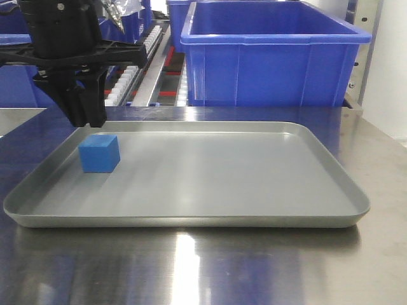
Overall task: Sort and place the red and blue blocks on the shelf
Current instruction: 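Move the open left gripper above the blue cube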
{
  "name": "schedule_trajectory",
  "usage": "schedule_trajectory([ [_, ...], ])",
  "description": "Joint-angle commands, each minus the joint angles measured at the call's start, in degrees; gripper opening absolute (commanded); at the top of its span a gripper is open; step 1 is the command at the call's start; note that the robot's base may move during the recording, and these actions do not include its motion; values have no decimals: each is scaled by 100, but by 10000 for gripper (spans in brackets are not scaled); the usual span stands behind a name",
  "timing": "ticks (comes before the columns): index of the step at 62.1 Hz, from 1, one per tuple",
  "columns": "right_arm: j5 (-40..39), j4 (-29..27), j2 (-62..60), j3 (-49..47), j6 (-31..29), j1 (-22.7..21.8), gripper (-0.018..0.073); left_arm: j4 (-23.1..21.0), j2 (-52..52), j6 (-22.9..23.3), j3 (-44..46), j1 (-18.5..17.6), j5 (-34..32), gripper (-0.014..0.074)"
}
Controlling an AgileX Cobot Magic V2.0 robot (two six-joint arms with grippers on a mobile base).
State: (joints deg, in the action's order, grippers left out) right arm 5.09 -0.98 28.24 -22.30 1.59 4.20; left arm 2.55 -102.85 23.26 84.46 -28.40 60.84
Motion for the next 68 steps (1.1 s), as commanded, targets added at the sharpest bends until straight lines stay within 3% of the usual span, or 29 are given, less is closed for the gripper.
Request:
schedule_trajectory([
  [1, -456, 46, -4, -165, -30, -45, 52, -118, 254, 61, 174, -41, 6, 127],
  [11, -456, 46, -4, -165, -30, -45, 52, -188, 254, 355, 174, -62, -16, 174],
  [21, -456, 46, -4, -165, -30, -45, 52, -188, 254, 355, 174, -84, 10, 388],
  [27, -456, 46, -4, -165, -30, -45, 52, -188, 254, 355, 174, -84, 53, 468],
  [58, -456, 46, -4, -165, -30, -45, 52, -166, 245, 355, 174, -147, -51, 473],
  [68, -456, 46, -4, -165, -30, -45, 52, 48, 245, 355, 174, -147, -51, 473],
])
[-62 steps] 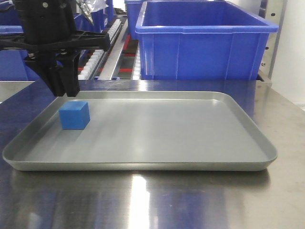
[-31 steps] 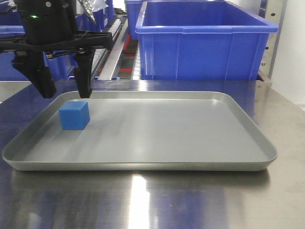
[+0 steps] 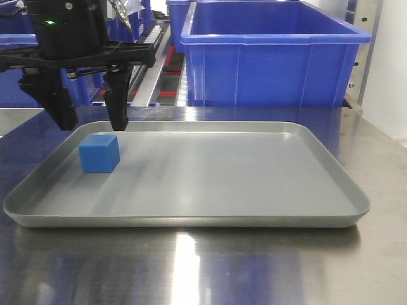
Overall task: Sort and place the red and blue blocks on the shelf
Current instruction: 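Move the open left gripper above the blue cube, then lower the left gripper around the blue cube and close it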
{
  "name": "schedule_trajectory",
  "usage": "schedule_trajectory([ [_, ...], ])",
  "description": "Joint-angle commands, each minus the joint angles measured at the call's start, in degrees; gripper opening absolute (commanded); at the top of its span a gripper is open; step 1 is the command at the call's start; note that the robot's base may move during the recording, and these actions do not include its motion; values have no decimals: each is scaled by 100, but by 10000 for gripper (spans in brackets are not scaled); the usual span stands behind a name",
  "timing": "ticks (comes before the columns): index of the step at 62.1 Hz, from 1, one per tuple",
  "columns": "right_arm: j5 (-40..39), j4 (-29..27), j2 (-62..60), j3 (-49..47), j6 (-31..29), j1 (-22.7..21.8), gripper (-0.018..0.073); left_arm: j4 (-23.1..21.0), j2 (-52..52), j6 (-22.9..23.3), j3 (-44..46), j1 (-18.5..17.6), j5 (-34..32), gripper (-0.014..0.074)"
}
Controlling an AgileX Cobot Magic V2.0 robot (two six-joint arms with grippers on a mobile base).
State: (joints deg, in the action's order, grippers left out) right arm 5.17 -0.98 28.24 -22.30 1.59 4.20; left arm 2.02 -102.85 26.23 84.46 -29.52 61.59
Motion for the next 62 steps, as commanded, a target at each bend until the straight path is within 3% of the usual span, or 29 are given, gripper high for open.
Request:
schedule_trajectory([
  [1, -464, 46, -4, -165, -30, -45, 52, 112, 245, 59, 174, -36, -126, 473],
  [45, -464, 46, -4, -165, -30, -45, 52, -74, 245, 59, 174, -87, -215, 450],
  [62, -464, 46, -4, -165, -30, -45, 52, -102, 231, 59, 174, -64, 56, 450],
])
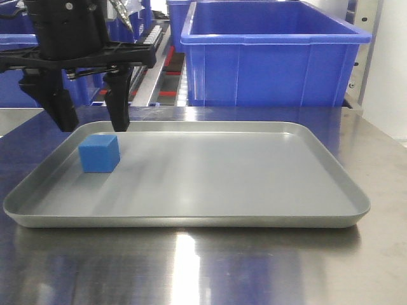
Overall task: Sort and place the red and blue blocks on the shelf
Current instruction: 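Lower the left gripper around the blue cube and close it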
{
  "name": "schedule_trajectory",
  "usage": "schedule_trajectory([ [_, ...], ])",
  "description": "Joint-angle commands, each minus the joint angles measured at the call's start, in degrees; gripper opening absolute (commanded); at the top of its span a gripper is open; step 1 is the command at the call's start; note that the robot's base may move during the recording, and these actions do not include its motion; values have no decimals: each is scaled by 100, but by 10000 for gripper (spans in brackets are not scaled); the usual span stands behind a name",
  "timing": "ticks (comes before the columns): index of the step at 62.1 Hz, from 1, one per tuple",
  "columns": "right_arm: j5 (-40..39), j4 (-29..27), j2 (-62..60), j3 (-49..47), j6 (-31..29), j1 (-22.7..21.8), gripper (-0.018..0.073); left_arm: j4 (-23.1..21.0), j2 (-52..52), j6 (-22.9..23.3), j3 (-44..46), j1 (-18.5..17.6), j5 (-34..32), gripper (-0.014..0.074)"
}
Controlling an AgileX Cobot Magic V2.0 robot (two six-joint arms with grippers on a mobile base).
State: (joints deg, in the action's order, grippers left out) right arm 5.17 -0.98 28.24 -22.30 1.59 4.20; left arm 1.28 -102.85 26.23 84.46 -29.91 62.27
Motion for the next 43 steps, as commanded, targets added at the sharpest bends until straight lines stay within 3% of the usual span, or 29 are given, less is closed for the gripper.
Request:
schedule_trajectory([
  [1, -464, 46, -4, -165, -30, -45, 52, -28, 231, 59, 174, -18, -11, 450],
  [43, -464, 46, -4, -165, -30, -45, 52, 38, -49, 71, 174, 42, -238, 451],
])
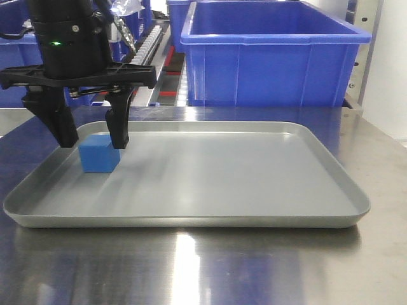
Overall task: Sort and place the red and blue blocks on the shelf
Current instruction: 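Lower the left gripper around the blue cube and close it, then lift the blue cube up out of the tray with the left gripper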
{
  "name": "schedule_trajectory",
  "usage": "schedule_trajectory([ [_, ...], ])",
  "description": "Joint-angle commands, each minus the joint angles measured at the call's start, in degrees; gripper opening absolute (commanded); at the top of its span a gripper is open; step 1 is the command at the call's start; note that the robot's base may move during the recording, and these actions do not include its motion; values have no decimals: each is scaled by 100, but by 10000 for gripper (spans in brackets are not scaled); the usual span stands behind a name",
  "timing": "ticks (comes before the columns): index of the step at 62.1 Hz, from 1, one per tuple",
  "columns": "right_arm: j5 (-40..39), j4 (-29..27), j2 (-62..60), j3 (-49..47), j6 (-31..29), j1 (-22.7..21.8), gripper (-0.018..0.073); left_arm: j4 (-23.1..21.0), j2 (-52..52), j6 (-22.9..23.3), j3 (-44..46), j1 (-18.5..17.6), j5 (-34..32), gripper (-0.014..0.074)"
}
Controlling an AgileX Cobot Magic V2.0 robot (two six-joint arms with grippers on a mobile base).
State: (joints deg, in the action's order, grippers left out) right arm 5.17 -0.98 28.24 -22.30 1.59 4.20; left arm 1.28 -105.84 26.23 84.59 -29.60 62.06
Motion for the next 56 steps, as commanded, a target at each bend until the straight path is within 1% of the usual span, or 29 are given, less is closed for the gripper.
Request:
schedule_trajectory([
  [1, -464, 46, -4, -165, -30, -45, 52, 28, 250, 113, 161, 11, -232, 451],
  [5, -464, 46, -4, -165, -30, -45, 52, 17, 205, 201, 161, 11, -257, 451],
  [21, -464, 46, -4, -165, -30, -45, 52, 3, 18, 199, 161, 11, -275, 449],
  [25, -464, 46, -4, -165, -30, -45, 52, 14, -19, 199, 161, 11, -286, 431],
  [31, -464, 46, -4, -165, -30, -45, 52, 14, -46, 199, 161, 11, -274, 385],
  [40, -464, 46, -4, -165, -30, -45, 52, 14, -46, 199, 161, 11, -262, 284],
  [49, -464, 46, -4, -165, -30, -45, 52, 24, -46, 199, 161, 11, -129, 122],
  [56, -464, 46, -4, -165, -30, -45, 52, 38, -46, 199, 161, 11, -118, 125],
])
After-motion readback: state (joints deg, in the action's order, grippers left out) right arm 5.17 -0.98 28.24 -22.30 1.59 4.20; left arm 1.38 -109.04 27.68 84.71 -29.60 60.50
